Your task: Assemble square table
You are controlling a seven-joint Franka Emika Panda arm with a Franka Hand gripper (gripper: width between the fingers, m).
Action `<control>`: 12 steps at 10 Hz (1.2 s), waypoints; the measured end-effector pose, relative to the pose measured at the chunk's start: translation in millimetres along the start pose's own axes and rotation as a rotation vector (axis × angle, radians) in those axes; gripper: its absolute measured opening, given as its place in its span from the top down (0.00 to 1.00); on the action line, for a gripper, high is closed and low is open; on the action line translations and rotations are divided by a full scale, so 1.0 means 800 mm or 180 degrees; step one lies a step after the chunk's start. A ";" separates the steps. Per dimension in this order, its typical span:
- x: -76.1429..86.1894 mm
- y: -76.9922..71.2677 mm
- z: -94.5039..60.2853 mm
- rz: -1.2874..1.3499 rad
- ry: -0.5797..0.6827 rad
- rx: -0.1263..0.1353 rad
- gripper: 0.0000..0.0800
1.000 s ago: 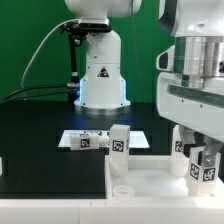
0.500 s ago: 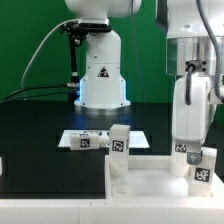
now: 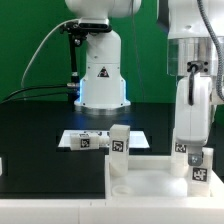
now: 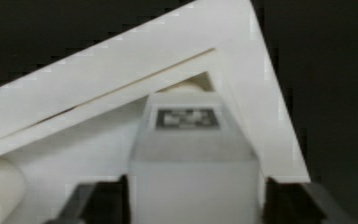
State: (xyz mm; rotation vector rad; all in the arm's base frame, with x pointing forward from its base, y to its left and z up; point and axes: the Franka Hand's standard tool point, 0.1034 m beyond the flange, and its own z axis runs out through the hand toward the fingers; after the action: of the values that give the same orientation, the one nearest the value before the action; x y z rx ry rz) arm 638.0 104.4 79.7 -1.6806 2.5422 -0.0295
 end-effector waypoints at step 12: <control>-0.010 -0.008 0.009 -0.3751 0.0128 0.0293 0.19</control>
Offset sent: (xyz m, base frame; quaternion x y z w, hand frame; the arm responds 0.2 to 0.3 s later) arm -0.0030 0.0128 0.0082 0.0313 -0.0156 -0.3534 0.9348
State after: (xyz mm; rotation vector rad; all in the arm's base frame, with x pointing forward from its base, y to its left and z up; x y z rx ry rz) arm 647.8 109.8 73.8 -2.8096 1.1822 -0.2468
